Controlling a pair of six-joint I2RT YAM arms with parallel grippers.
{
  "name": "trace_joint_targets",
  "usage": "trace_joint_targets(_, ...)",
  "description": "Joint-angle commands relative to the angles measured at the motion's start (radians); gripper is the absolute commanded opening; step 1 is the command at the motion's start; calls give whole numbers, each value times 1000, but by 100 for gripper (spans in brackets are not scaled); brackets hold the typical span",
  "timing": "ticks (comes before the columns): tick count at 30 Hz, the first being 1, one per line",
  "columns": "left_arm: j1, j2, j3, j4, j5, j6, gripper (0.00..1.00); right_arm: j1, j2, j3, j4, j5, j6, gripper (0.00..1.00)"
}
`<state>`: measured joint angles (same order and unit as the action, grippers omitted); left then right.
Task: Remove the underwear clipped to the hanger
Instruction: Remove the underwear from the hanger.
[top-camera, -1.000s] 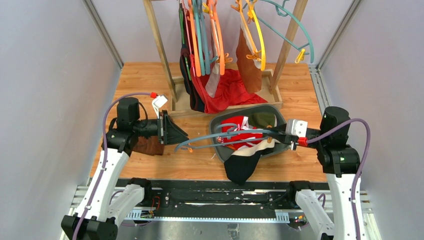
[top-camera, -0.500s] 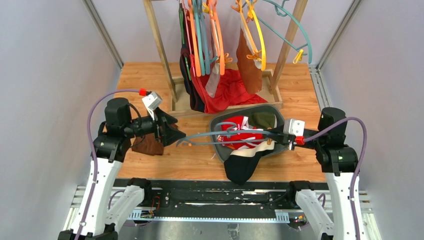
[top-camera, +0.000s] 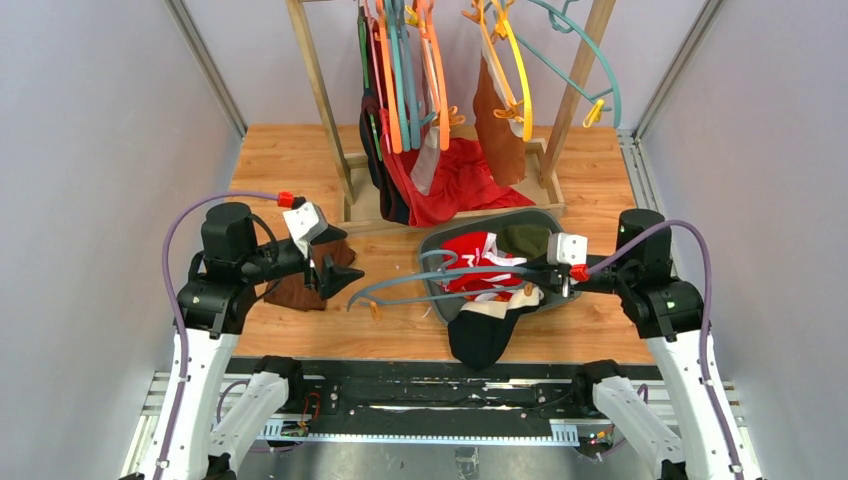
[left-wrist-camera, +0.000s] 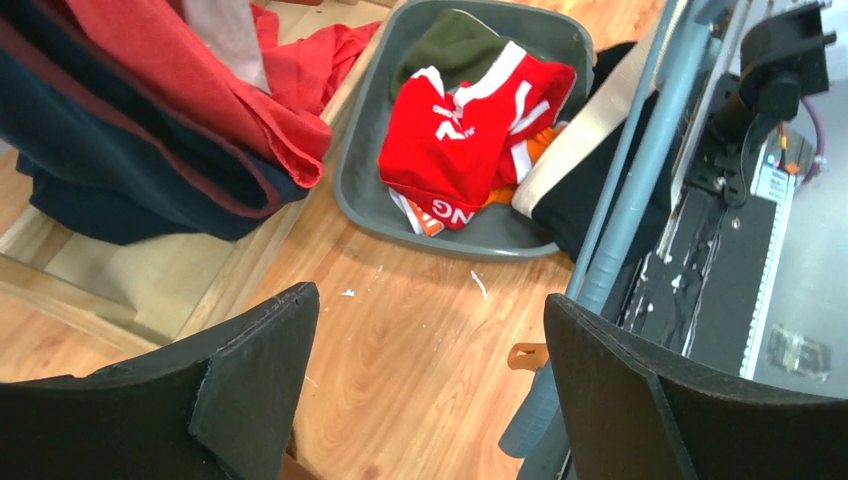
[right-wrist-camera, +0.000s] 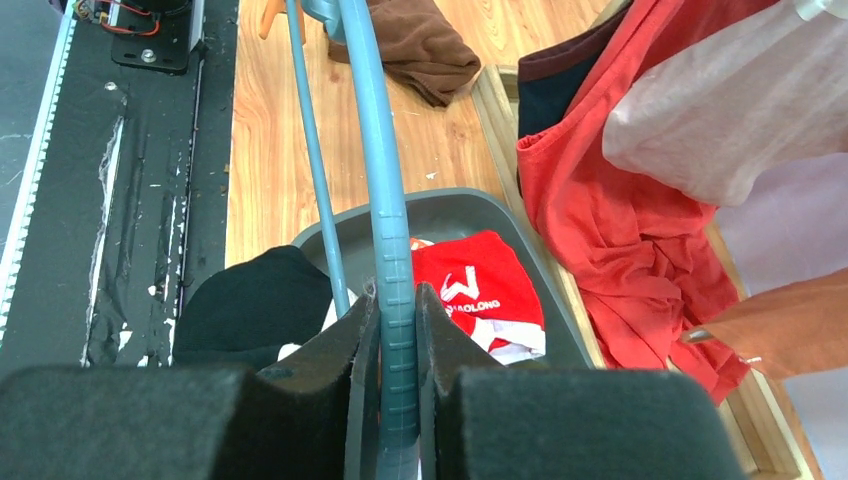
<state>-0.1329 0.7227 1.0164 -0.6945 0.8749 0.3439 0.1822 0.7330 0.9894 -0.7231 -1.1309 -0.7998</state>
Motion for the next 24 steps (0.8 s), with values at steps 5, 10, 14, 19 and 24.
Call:
trace_joint_targets(5, 1, -15, 29, -119, 82, 224, 86, 154, 55, 23, 79, 139, 81, 1)
trace_joint_targets(10, -9, -8, 49, -223, 52, 332, 86, 218, 94, 27, 167, 206, 169, 1)
trace_joint_targets(14, -11, -12, 68, -241, 21, 347, 87, 291, 134, 63, 207, 287, 204, 0)
trace_joint_targets(19, -11, -15, 104, -242, 9, 351, 89, 362, 189, 121, 215, 349, 220, 1)
trace_joint_targets(24, -11, -17, 104, -241, -29, 396, 91, 398, 207, 154, 245, 371, 252, 1)
